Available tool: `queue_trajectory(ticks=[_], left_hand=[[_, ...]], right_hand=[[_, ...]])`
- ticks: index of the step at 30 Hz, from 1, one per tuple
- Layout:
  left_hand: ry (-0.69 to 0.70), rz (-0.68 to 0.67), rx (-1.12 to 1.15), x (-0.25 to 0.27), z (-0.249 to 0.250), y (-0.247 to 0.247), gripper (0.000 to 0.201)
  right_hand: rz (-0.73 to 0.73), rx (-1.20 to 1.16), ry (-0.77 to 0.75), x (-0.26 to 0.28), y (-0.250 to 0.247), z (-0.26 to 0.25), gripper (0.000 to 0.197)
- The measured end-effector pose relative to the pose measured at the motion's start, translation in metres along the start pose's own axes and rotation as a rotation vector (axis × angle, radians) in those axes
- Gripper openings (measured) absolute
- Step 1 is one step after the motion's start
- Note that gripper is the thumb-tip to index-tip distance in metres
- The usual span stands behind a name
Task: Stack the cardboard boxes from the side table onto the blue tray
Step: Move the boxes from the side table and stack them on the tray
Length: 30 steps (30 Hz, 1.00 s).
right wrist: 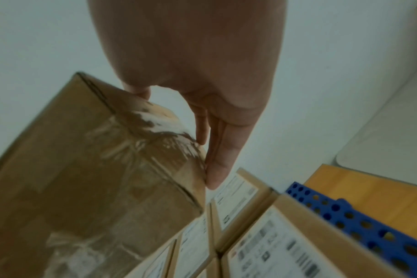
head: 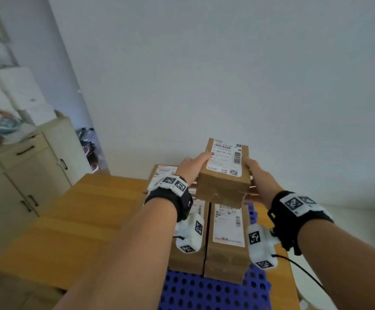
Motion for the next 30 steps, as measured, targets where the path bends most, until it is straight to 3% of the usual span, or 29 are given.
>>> queue_trajectory(ticks=[5, 16, 24, 30], left_hand=[[-0.028, 0.051, 0.081, -0.012, -0.01, -0.044, 0.042], [-0.167, 0.161, 0.152, -0.055, -0.04, -0.118, 0.023], [-0.248, 0.136, 0.154, -0.079, -0.079, -0.149, 0.023], [-0.233, 0.074, 0.074, -0.092, -0.09, -0.156, 0.03]], right_hand=[[-0.077, 0.017, -0.009, -0.025, 0.048, -0.015, 0.055], [-0.213, 0.061, -0.002, -0.092, 0.133, -0.031, 0.054], [-0.12, 0.123, 0.042, -0.108, 0.177, -0.016, 0.053], [-0.04, 0.137, 0.074, -0.112, 0.188, -0.011, 0.051]])
Point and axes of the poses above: each hand's wrist, its own x-axis away from the middle knuckle, its own y-axis out of the palm, z = x × y, the point moved 2 cm from there along -x, towards the middle knuckle, and after that the axes turned 4 degrees about y, right-handed, at the moved point
